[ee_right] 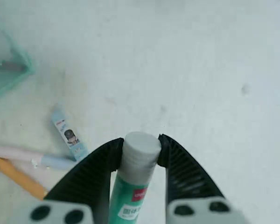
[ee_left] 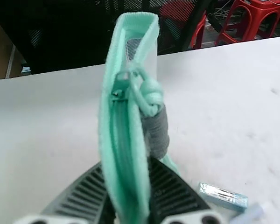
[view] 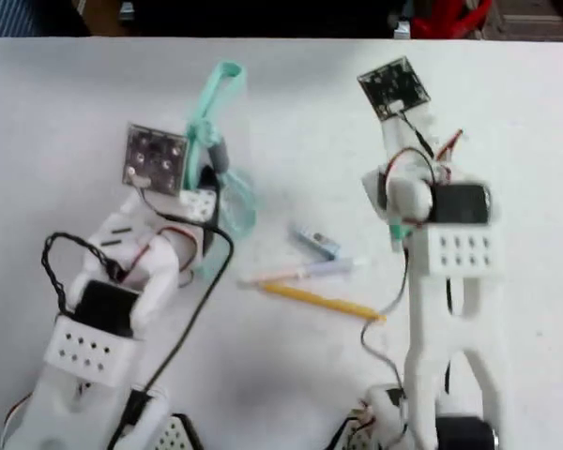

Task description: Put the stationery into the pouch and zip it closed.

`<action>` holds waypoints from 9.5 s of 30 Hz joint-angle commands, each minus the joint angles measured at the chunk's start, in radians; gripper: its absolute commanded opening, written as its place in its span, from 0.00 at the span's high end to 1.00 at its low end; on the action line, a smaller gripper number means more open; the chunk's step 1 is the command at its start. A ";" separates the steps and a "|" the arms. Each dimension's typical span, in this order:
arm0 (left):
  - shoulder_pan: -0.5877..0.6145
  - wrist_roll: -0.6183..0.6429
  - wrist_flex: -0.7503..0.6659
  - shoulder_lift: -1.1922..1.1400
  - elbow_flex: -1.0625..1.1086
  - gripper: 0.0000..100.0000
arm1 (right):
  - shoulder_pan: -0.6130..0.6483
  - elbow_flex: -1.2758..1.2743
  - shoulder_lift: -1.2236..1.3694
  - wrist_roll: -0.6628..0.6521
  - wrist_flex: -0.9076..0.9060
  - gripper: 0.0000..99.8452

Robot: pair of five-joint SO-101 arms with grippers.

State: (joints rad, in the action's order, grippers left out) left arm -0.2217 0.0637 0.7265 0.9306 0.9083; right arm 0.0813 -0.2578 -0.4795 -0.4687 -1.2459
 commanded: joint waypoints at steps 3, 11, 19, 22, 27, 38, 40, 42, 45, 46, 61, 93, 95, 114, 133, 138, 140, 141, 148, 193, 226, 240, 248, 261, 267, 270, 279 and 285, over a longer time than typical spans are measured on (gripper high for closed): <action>-0.125 -0.083 0.020 0.142 0.141 0.98 | 0.082 0.061 -0.114 0.092 -0.030 0.98; -0.133 -0.101 -0.034 0.354 0.272 0.98 | 0.214 0.368 -0.117 0.196 -0.104 0.98; -0.133 -0.123 -0.034 0.358 0.275 0.98 | 0.340 0.489 -0.105 0.242 0.124 0.98; -0.133 -0.123 -0.034 0.358 0.275 0.98 | 0.394 0.479 -0.051 0.252 0.229 0.98; -0.130 -0.124 -0.034 0.358 0.275 0.98 | 0.404 0.476 0.074 0.252 0.421 0.98; -0.124 -0.127 -0.034 0.358 0.270 0.98 | 0.389 0.476 0.252 0.262 0.507 0.98; -0.124 -0.124 -0.034 0.358 0.270 0.98 | 0.381 0.474 0.249 0.324 0.476 0.98; -0.124 -0.124 -0.034 0.358 0.270 0.98 | 0.371 0.473 0.240 0.371 0.443 0.98; -0.124 -0.123 -0.034 0.358 0.269 0.98 | 0.369 0.416 0.226 0.407 0.453 0.98; -0.124 -0.123 -0.034 0.358 0.269 0.98 | 0.372 0.385 0.220 0.407 0.476 0.98; -0.048 -0.068 -0.063 0.358 0.269 0.98 | 0.490 -0.104 -0.137 0.397 0.555 0.98; 0.027 0.071 -0.069 0.364 0.275 0.82 | 0.236 0.153 -0.096 0.325 0.073 0.69; 0.027 0.071 -0.069 0.364 0.275 0.82 | 0.225 0.152 -0.035 0.262 0.018 0.70; 0.065 0.069 -0.181 0.364 0.344 0.85 | 0.220 -0.221 0.240 0.043 0.154 0.83; 0.074 0.041 -0.183 0.364 0.341 0.85 | 0.254 -0.334 0.242 -0.017 0.197 0.71; 0.071 0.041 -0.183 0.364 0.341 0.85 | 0.292 -0.404 0.243 -0.064 0.308 0.74; 0.071 0.041 -0.183 0.364 0.341 0.85 | 0.292 -0.402 0.257 -0.084 0.325 0.76; 0.070 0.041 -0.183 0.364 0.341 0.85 | 0.292 -0.399 0.274 -0.095 0.328 0.76; 0.070 0.041 -0.183 0.364 0.341 0.85 | 0.289 -0.221 0.556 -0.098 0.320 0.77; 0.068 0.041 -0.183 0.364 0.345 0.85 | 0.444 0.250 0.160 0.473 0.673 0.98; 0.068 0.049 -0.183 0.364 0.345 0.82 | 0.512 0.250 0.018 0.477 0.343 0.79; 0.068 0.041 -0.183 0.364 0.345 0.86 | 0.417 0.258 -0.010 0.476 0.315 0.98; 0.076 0.048 -0.183 0.366 0.344 0.86 | 0.226 0.153 0.015 0.152 -0.024 0.96; 0.077 0.044 -0.183 0.366 0.344 0.88 | 0.303 -0.582 0.096 -0.259 0.349 0.86; 0.079 0.041 -0.183 0.366 0.344 0.88 | 0.449 -0.605 0.105 -0.322 0.371 0.81; 0.079 0.041 -0.183 0.366 0.342 0.88 | 0.424 -0.608 0.113 -0.364 0.423 0.84; 0.079 0.041 -0.183 0.366 0.342 0.88 | 0.371 -0.523 0.383 -0.431 0.472 0.84; 0.079 0.041 -0.183 0.366 0.342 0.88 | 0.369 -0.486 0.420 -0.436 0.437 0.84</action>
State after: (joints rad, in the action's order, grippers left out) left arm -0.1419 0.1143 0.5731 1.2789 1.2597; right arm 0.4603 -0.7733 -0.0621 -0.8922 -0.7979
